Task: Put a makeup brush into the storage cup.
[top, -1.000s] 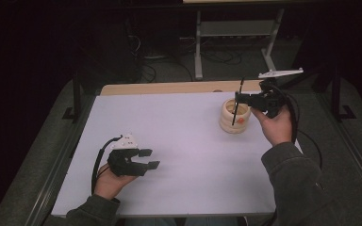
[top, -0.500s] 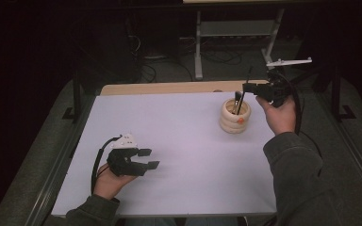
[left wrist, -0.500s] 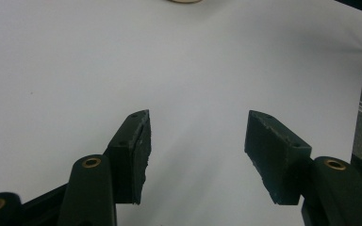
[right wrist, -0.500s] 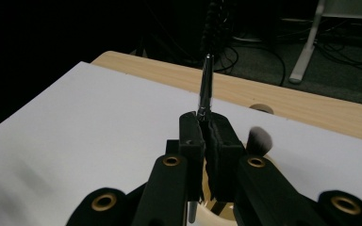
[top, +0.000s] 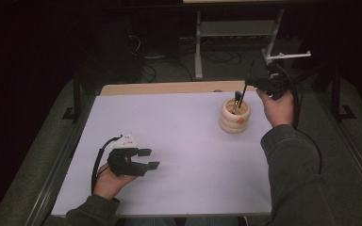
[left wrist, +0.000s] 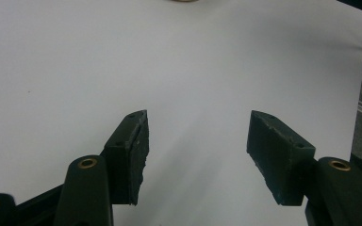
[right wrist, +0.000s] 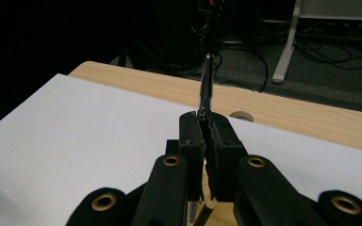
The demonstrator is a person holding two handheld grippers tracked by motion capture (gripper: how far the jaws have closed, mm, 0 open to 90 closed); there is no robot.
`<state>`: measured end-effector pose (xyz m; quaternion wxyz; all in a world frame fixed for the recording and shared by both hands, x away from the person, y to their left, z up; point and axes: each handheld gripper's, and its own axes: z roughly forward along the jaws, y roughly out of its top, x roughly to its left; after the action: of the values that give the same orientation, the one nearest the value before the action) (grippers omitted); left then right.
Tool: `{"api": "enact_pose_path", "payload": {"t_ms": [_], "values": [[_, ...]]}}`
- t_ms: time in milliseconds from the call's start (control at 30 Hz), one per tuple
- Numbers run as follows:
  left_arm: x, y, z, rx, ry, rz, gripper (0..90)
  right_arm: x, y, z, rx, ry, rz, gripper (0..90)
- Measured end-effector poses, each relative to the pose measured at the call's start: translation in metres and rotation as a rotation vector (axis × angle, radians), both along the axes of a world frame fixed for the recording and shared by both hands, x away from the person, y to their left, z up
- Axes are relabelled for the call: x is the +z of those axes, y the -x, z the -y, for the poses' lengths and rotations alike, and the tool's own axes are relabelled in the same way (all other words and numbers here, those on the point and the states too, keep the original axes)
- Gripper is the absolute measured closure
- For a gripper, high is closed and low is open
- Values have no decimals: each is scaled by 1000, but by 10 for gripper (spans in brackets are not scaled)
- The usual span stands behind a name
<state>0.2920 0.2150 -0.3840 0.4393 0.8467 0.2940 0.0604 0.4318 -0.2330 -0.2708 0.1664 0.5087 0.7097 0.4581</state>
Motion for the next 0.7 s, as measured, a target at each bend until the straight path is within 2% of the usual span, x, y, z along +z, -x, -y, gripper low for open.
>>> {"api": "enact_pose_path", "payload": {"t_ms": [133, 300, 700], "values": [[0, 0, 0, -1, 3, -1, 391, -6, -6, 1, -30, -12, -16, 846], [1, -1, -2, -6, 1, 3, 391, -12, -10, -1, -43, 5, -24, 845], [2, 0, -3, 2, 10, 4, 386, -25, -12, 2, -65, 14, -23, 844]]}}
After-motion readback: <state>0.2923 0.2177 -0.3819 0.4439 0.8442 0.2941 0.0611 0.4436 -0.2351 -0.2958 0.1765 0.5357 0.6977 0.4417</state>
